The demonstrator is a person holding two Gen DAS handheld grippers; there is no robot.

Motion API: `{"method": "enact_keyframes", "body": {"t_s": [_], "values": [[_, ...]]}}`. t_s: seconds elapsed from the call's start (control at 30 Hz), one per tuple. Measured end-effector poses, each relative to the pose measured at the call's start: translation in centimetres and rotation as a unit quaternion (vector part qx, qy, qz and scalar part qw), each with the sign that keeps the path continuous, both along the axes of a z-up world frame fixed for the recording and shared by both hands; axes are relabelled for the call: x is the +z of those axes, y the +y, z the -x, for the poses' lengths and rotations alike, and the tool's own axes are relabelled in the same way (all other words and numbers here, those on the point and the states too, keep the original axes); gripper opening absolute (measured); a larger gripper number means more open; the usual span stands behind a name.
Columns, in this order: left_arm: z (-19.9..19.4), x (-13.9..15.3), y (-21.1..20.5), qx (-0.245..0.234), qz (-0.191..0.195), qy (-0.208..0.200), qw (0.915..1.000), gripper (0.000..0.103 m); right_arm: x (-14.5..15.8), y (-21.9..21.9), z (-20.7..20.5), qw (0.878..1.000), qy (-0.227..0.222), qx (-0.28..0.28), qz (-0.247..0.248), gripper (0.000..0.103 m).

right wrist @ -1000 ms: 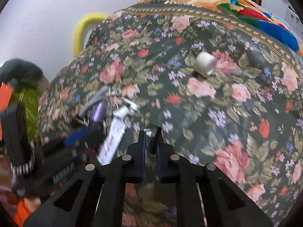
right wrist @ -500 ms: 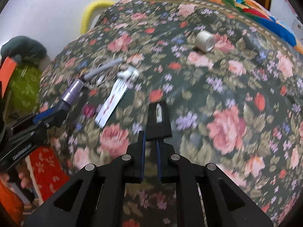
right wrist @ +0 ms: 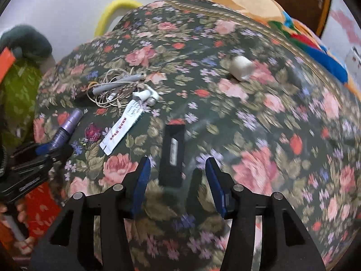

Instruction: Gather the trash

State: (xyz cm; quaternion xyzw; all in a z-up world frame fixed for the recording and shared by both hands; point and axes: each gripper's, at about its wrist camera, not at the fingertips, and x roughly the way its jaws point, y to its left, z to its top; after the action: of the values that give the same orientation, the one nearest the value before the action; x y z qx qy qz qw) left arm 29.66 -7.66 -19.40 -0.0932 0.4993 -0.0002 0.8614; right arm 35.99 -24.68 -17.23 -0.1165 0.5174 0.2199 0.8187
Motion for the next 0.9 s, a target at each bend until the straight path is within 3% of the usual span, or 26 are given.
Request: {"method": "enact_keyframes", "body": {"t_s": [0.1,0.23,0.3,0.43,0.53,0.73,0.9], "values": [[-0.3,0.0,0.0,-0.003,0.000,0.005,1.0000,0.027,-1.6,1.7,0.0,0.999,-0.003,0.002,0.040,0.047],[-1.0,-0.1,0.8,0.005,0.024,0.011,0.9996,0.033,-1.7,1.8,0.3,0.999,-0.020,-0.008,0.038,0.043],[-1.5,0.0,1.2,0.014,0.027,0.010,0.9995,0.033,-1.6,1.5,0.2,0.999,-0.026,-0.017,0.040,0.023],[-2.5,0.0,1.8,0.035,0.023,0.007,0.9991,0.033,-1.3,0.8,0.0,1.000,-0.003,-0.029,0.009,0.023],[-2.7,0.0,2.0,0.043,0.017,0.000,0.9989,0.025,-1.0,0.5,0.4,0.999,0.009,-0.039,-0.009,0.023],[-1.8,0.8,1.4,0.036,0.020,0.000,0.9992,0.025,0.7,0.2,1.5,0.998,0.004,-0.055,-0.022,0.023],[0.0,3.3,0.8,0.024,0.021,-0.017,0.9993,0.025,2.9,0.7,2.5,0.998,-0.006,-0.059,-0.033,0.023]]}}
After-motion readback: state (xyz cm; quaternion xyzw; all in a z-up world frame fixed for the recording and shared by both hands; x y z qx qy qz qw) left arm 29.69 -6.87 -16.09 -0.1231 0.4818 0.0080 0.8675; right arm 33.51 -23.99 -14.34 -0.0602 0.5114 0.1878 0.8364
